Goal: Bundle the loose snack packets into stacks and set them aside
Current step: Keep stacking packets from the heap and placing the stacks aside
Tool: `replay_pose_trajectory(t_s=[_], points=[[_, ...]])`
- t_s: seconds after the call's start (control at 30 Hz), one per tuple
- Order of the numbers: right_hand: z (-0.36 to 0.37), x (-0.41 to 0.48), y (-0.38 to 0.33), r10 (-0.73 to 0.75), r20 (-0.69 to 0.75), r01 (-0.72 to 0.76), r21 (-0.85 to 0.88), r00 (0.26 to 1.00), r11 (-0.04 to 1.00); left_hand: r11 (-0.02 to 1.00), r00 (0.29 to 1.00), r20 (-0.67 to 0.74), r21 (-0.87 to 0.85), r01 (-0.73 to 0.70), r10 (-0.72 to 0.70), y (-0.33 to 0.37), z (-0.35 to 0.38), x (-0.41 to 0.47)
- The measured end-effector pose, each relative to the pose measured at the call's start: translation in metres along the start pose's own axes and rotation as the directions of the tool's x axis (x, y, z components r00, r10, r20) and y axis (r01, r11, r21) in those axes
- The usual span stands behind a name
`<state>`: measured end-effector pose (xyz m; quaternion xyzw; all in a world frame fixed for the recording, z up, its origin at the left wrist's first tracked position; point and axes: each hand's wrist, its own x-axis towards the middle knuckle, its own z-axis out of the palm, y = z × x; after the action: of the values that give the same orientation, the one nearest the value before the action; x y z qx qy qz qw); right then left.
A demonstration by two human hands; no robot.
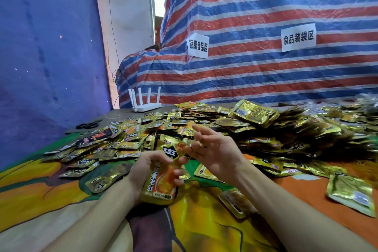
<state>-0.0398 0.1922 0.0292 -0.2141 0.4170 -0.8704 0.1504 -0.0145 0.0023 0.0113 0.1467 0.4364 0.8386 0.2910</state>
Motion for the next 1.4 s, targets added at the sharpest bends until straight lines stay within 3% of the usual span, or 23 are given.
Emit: replay_pose_trajectory(t_s=[0.17, 0.33, 0.47, 0.53, 0.67, 0.77, 0.9, 1.0, 1.13, 1.3, 1.33, 1.4], points=[[0.001, 0.001, 0.006, -0.001, -0.048, -0.011, -0.254, 0.999, 0.967, 0.997, 0.991, -0.128, 0.059, -0.041, 0.048, 0.001, -0.002, 0.002], [0.001, 0.003, 0.010, -0.026, -0.031, 0.020, -0.178, 0.999, 0.984, 0.992, 0.984, -0.140, 0.071, -0.100, 0.109, 0.003, -0.005, 0.003], [0.003, 0.001, 0.019, 0.010, -0.027, -0.017, -0.256, 1.000, 0.967, 0.993, 0.990, -0.124, 0.108, -0.048, 0.062, 0.000, -0.004, 0.005], [0.004, 0.000, 0.021, 0.017, -0.018, -0.021, -0.264, 1.000, 0.964, 0.992, 0.979, -0.192, 0.116, -0.050, 0.072, -0.001, -0.003, 0.006], [0.003, -0.001, 0.023, 0.010, 0.006, -0.008, -0.299, 1.000, 0.954, 0.990, 0.908, -0.396, 0.086, -0.112, 0.138, 0.001, -0.006, 0.008], [0.006, -0.003, 0.030, 0.023, 0.014, -0.015, -0.443, 1.000, 0.896, 0.975, 0.846, -0.485, 0.100, -0.199, 0.223, 0.003, -0.005, 0.008], [0.014, -0.003, 0.038, -0.038, -0.046, 0.004, -0.585, 0.998, 0.811, 0.909, 0.673, -0.622, 0.175, -0.379, 0.400, 0.003, -0.006, 0.008], [0.022, -0.004, 0.043, -0.119, -0.054, 0.056, -0.651, 0.991, 0.757, 0.848, 0.568, -0.662, 0.208, -0.487, 0.488, 0.003, -0.003, 0.011], [0.031, -0.006, 0.048, -0.164, -0.072, 0.075, -0.666, 0.984, 0.742, 0.778, 0.497, -0.663, 0.215, -0.590, 0.560, 0.005, 0.006, 0.012], [0.036, -0.009, 0.053, -0.108, -0.060, 0.045, -0.640, 0.992, 0.767, 0.784, 0.472, -0.685, 0.241, -0.571, 0.555, 0.005, 0.011, 0.008], [0.037, -0.010, 0.054, -0.102, -0.047, 0.047, -0.651, 0.994, 0.758, 0.794, 0.492, -0.682, 0.224, -0.565, 0.542, 0.005, 0.012, 0.007], [0.037, -0.010, 0.056, -0.130, -0.028, 0.078, -0.666, 0.991, 0.742, 0.838, 0.595, -0.637, 0.158, -0.522, 0.490, 0.004, 0.012, 0.007]])
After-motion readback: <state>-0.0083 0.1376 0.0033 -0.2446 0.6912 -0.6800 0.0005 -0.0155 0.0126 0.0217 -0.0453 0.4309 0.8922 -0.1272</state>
